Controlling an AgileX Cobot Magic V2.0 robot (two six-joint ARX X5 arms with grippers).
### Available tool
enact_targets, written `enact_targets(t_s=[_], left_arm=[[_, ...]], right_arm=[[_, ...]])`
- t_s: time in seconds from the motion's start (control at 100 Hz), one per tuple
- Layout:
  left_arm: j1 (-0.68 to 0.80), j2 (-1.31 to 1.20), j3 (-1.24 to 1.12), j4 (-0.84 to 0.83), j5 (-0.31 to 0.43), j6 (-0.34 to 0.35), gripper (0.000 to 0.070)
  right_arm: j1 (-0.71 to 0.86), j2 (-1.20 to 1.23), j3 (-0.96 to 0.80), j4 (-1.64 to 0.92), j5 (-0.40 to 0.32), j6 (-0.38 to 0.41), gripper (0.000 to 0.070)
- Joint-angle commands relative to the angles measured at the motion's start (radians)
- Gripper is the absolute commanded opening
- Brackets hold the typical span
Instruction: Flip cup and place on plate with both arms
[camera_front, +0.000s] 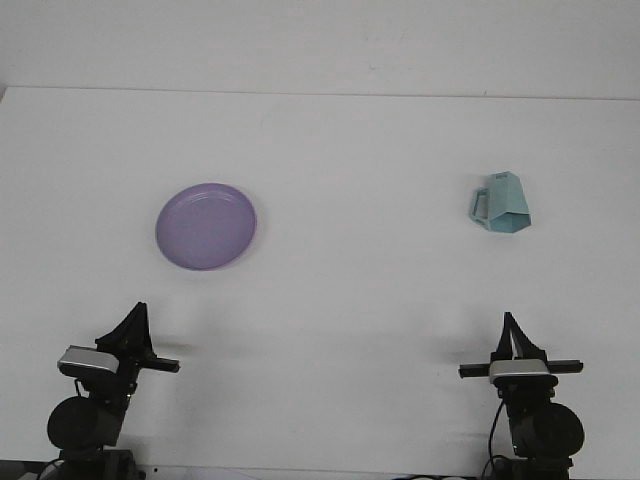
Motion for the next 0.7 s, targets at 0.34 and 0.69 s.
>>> enact_targets(t_s=[0.34,0.69], left_arm=[[0.0,-0.001,-0.02,0.011,0.003,-0.002,0.0015],[0.0,-0.001,-0.02,0.01,0.003,-0.026,0.0013]], right_arm=[[0.001,0.0,-0.003,0.018,-0.001,-0.004,0.0],[0.001,0.0,-0.003,0.026,-0.019,0.283,0.0]])
